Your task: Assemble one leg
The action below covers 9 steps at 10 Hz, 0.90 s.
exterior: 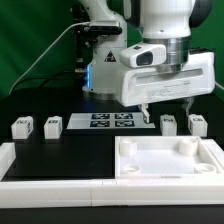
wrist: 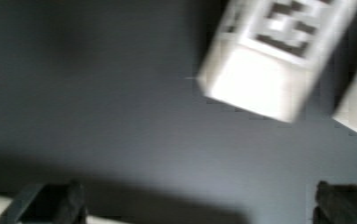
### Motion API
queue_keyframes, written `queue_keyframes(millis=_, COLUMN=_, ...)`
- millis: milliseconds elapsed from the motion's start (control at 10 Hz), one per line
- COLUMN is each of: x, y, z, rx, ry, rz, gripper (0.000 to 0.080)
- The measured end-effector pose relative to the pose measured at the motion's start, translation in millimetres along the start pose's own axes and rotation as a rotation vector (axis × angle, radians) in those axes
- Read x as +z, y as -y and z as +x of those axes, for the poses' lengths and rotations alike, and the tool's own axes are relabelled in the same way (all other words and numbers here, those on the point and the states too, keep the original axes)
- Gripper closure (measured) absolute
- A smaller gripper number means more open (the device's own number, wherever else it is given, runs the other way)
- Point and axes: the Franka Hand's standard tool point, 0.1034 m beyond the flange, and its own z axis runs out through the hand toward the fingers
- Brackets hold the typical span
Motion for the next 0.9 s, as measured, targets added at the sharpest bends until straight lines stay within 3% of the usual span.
queue_keyframes(millis=300, x=2.9, y=38.0, z=1.2, rx=0.104, ry=0.0, rz=0.006, gripper=0.0151)
queue_keyframes(millis=500, x=4.1, y=60.6, z=12.4, rx=0.114, ry=-0.012, rz=0.013, gripper=0.0151)
queue_keyframes(millis=900, x=4.3, y=60.0, z=13.5, rx=0.097, ry=0.033, rz=0.003, gripper=0.0151)
